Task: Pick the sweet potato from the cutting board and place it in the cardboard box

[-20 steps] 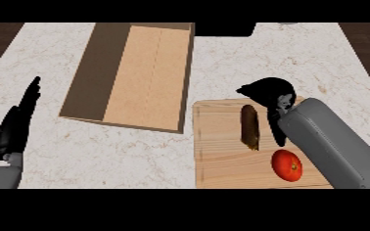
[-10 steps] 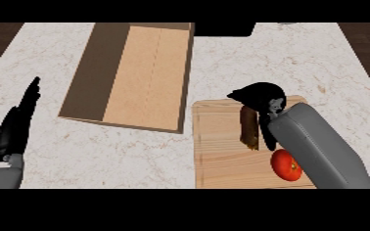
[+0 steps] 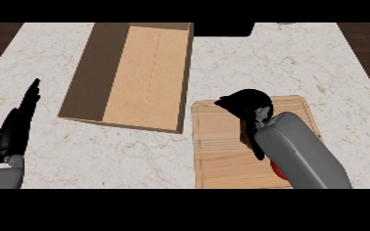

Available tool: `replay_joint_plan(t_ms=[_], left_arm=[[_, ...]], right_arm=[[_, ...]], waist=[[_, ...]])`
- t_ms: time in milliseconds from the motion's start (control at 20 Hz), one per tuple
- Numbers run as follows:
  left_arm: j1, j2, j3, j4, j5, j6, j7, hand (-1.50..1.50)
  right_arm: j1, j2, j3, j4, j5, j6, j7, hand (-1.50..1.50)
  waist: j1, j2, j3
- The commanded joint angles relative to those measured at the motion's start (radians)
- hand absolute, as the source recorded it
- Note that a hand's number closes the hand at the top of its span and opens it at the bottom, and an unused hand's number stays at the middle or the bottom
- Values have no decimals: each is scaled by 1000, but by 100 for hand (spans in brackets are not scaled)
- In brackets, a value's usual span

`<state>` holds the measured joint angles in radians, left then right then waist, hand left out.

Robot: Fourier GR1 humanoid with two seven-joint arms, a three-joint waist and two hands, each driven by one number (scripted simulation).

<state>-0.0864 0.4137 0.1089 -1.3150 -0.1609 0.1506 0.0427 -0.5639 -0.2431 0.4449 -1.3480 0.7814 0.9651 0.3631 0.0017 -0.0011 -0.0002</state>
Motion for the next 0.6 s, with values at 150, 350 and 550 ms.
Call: replay_joint_plan(t_ms=[150,350,550], left_arm=[[12,-43,-5,-9,-22,2,-17,0],[-45,-17,27,1,-26,-24,36,0],[8,-38,17,8,-57,-2,-25,0]], right_arm=[[33,55,25,36,82,37,103,-150],[43,-21,30,136,136,-68,-30,-150],[49,-56,105,97,219,-205,-123,150]], waist=[[2,1,0],[3,3,0],[6,3,1]])
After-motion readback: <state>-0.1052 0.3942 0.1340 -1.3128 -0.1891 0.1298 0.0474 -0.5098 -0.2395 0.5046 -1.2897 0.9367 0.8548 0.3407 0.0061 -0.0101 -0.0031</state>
